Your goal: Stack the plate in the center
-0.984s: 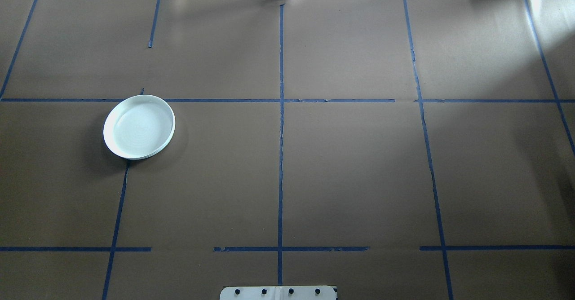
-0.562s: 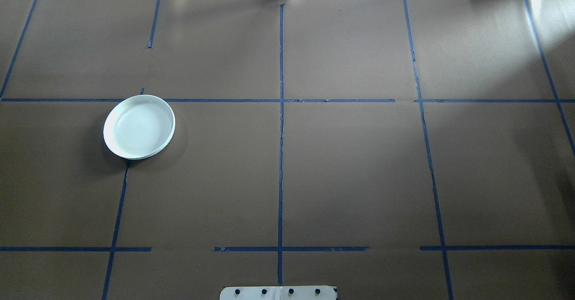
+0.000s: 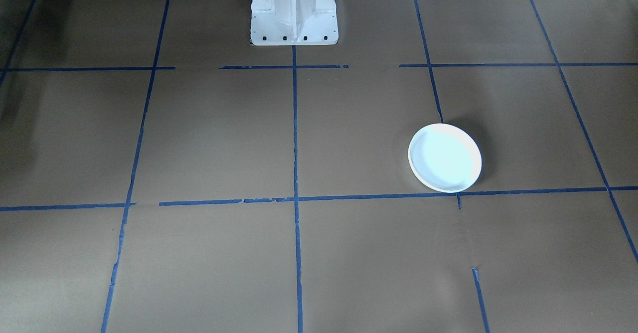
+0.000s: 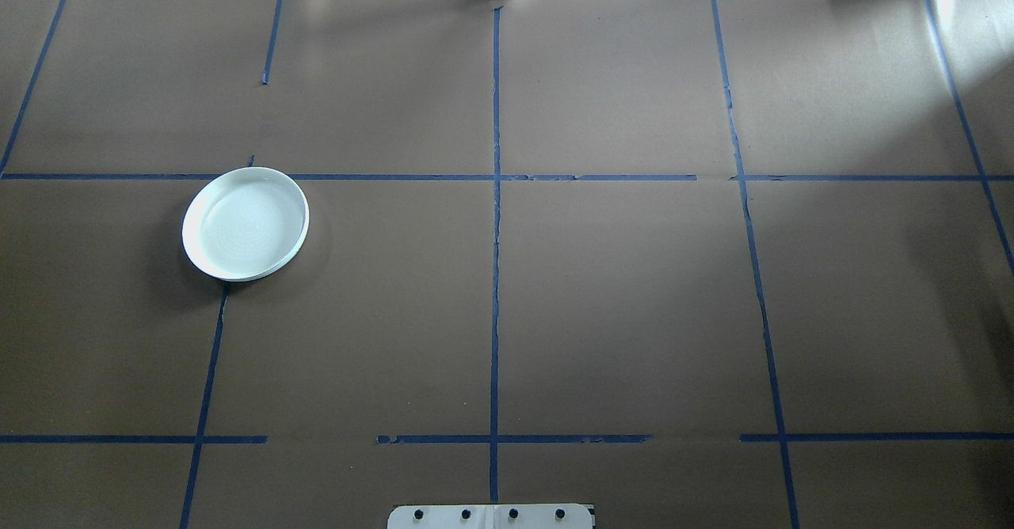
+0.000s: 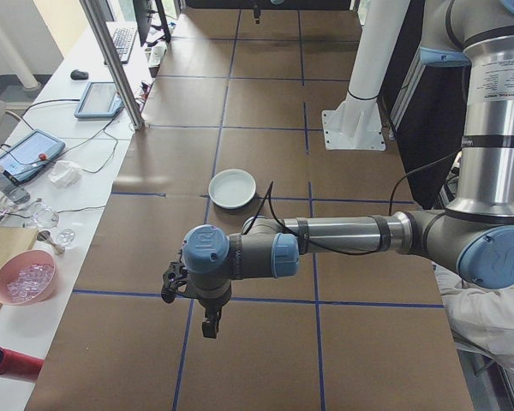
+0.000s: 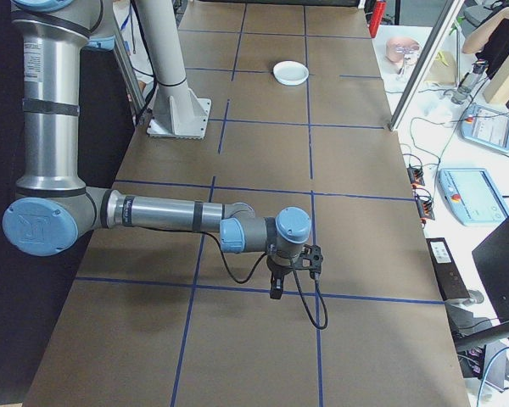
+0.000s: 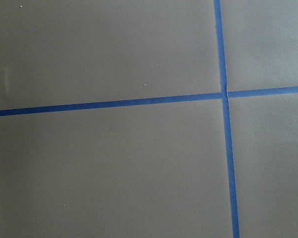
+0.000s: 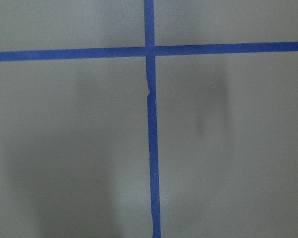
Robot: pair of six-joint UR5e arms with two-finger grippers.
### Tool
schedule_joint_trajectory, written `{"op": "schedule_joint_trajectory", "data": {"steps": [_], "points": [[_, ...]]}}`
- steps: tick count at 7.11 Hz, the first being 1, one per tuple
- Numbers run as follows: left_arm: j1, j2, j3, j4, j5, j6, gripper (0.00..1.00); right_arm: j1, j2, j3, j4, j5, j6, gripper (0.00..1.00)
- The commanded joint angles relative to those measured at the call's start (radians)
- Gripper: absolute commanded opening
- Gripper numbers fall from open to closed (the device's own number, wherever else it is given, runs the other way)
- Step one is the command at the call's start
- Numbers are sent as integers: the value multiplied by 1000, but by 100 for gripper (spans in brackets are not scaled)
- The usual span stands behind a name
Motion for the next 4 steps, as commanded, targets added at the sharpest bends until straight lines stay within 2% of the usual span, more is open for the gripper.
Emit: {"op": "schedule_joint_trajectory", "data": {"steps": [1,4], "points": [[0,2,-1,0,-1,0,100,1,0,0,0,0,0,100],[-2,8,-1,2,-2,0,100,1,0,0,0,0,0,100]]}}
